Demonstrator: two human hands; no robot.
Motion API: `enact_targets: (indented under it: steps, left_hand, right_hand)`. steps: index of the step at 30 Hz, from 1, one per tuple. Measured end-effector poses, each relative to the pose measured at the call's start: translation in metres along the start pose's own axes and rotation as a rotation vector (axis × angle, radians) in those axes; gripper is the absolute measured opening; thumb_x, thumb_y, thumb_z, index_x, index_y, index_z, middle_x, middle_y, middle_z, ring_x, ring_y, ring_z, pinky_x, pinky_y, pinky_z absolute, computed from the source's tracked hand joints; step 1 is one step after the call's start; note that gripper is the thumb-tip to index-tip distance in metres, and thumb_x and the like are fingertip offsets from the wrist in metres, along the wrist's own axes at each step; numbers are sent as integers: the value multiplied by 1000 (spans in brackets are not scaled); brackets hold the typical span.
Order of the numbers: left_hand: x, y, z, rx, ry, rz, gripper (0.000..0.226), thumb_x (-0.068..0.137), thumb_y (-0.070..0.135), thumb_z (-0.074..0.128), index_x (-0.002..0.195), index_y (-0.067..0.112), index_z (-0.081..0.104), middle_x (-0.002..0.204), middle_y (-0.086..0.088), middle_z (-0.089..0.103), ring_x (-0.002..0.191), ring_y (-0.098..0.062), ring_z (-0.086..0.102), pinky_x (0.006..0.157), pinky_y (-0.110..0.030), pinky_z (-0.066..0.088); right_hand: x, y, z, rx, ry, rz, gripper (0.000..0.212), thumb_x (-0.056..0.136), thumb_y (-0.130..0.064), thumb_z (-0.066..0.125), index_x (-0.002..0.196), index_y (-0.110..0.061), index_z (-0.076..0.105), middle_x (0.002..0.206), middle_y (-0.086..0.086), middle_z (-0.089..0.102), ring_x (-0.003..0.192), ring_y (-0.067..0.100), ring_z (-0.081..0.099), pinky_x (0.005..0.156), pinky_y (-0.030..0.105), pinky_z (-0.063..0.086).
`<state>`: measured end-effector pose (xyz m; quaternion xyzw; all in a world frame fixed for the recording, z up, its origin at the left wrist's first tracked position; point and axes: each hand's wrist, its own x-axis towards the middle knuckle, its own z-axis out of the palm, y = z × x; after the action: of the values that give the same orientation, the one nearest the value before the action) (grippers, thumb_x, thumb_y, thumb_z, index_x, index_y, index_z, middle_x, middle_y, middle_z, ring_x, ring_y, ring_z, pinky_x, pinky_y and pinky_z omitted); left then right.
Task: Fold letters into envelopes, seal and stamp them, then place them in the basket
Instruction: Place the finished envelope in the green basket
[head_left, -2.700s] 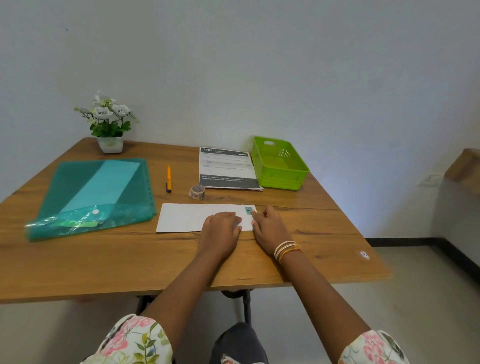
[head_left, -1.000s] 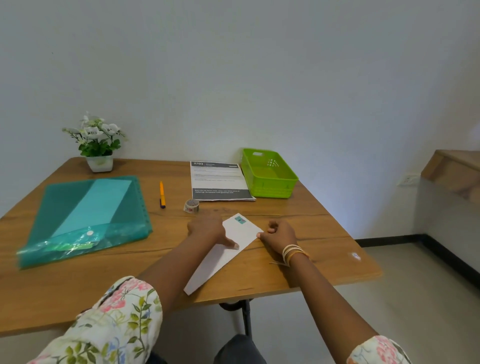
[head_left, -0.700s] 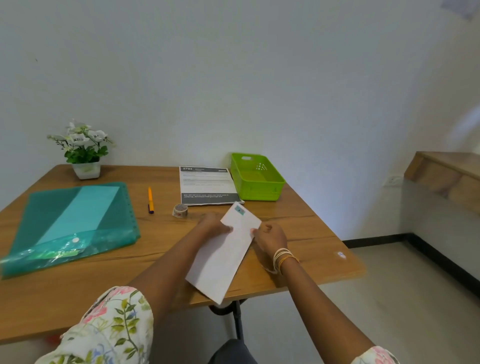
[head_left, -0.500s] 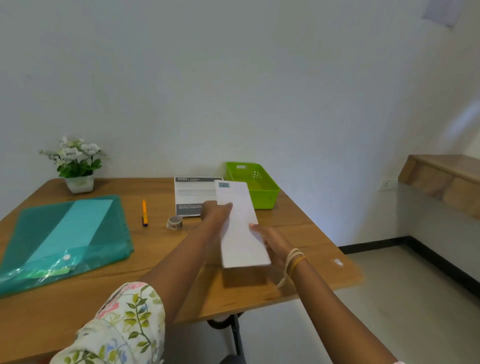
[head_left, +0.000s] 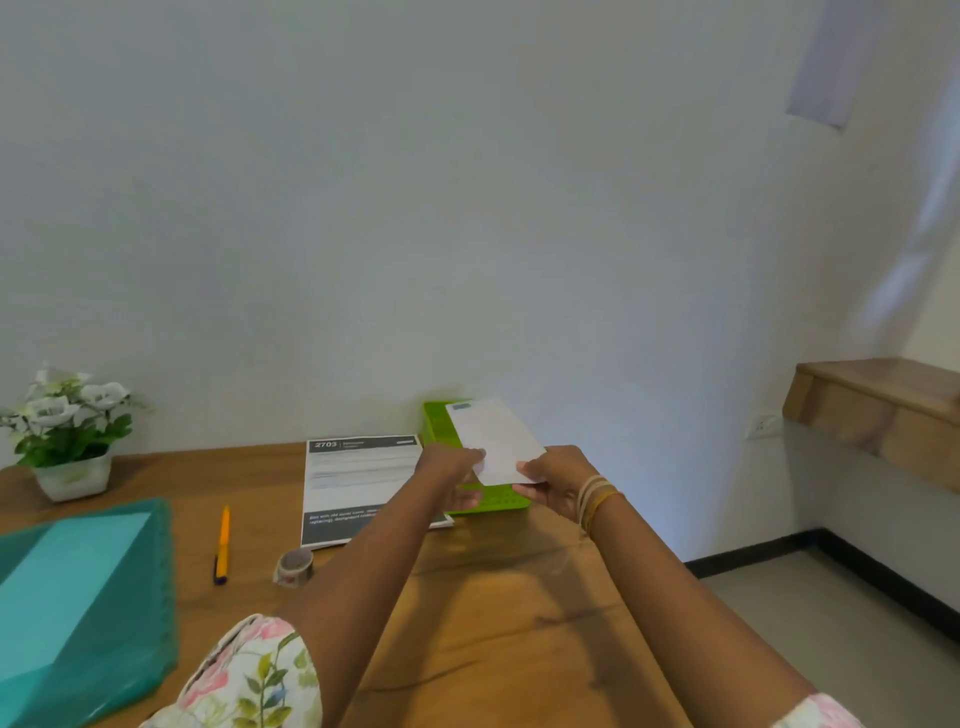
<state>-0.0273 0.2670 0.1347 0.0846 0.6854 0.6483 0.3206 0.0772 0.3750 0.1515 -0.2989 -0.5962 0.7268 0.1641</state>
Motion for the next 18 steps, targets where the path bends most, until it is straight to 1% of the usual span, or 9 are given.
enact_targets:
  steps: [2, 5, 8, 9, 11, 13, 14, 16, 18]
  left_hand:
    - [8, 0, 0, 16, -72, -17, 13, 92, 9, 62, 95, 3, 51, 76, -13, 55, 56, -26, 60, 40, -25, 51]
    - [29, 2, 2, -4, -20, -1, 21, 87, -7, 62, 106, -7, 51, 76, -18, 61, 45, -22, 65, 40, -26, 52]
    - [43, 5, 1, -81, -3, -10, 11, 90, -14, 53, 85, -3, 53, 84, -16, 62, 72, -28, 71, 52, -26, 55]
    - [47, 5, -1, -103, -9, -6, 17, 91, -14, 51, 80, -1, 52, 84, -16, 61, 75, -27, 69, 51, -24, 54]
    - [58, 3, -8, -102, 21, 38, 11, 88, -15, 56, 85, -5, 57, 77, -19, 61, 60, -24, 66, 48, -24, 54]
    - [70, 0, -14, -80, 86, 92, 15, 83, -14, 63, 96, -6, 61, 79, -23, 63, 58, -25, 65, 47, -25, 56]
    - [75, -2, -17, -60, 111, 109, 16, 82, -13, 65, 96, -5, 63, 82, -24, 64, 59, -26, 64, 47, -26, 56]
    - [83, -7, -22, -13, 156, 117, 10, 82, -9, 67, 86, 0, 65, 87, -24, 66, 58, -25, 63, 51, -28, 56]
    - [88, -13, -27, 24, 172, 138, 9, 84, -4, 68, 82, 5, 66, 90, -22, 69, 61, -25, 65, 60, -33, 58]
  right_hand:
    - [23, -9, 1, -39, 42, 22, 30, 87, 18, 51, 112, 2, 54, 114, 23, 56, 97, 33, 56, 46, 26, 57]
    - [50, -15, 5, -96, 72, 32, 39, 85, 20, 53, 122, 9, 51, 113, 25, 55, 99, 35, 56, 41, 26, 55]
    - [76, -15, 11, -151, 82, 33, 44, 83, 21, 56, 124, 7, 51, 119, 24, 57, 111, 40, 57, 51, 30, 58]
    - [84, -15, 15, -162, 81, 35, 42, 82, 21, 56, 122, 8, 53, 114, 23, 57, 112, 41, 58, 53, 31, 58]
    - [97, -16, 22, -183, 98, 27, 27, 80, 22, 58, 104, 10, 55, 98, 21, 57, 101, 40, 61, 51, 32, 58]
    - [112, -15, 27, -216, 119, 6, 21, 78, 20, 63, 83, 5, 49, 83, 18, 56, 84, 36, 62, 68, 39, 60]
    - [118, -13, 29, -274, 135, -7, 21, 77, 17, 67, 80, 6, 50, 80, 17, 56, 82, 34, 62, 80, 44, 57]
    - [129, -7, 30, -515, 179, -64, 26, 75, 1, 76, 91, 8, 57, 90, 17, 62, 94, 34, 65, 90, 46, 54]
    - [131, -2, 32, -769, 235, -99, 36, 79, -12, 73, 108, 4, 59, 107, 15, 65, 102, 31, 64, 92, 39, 52]
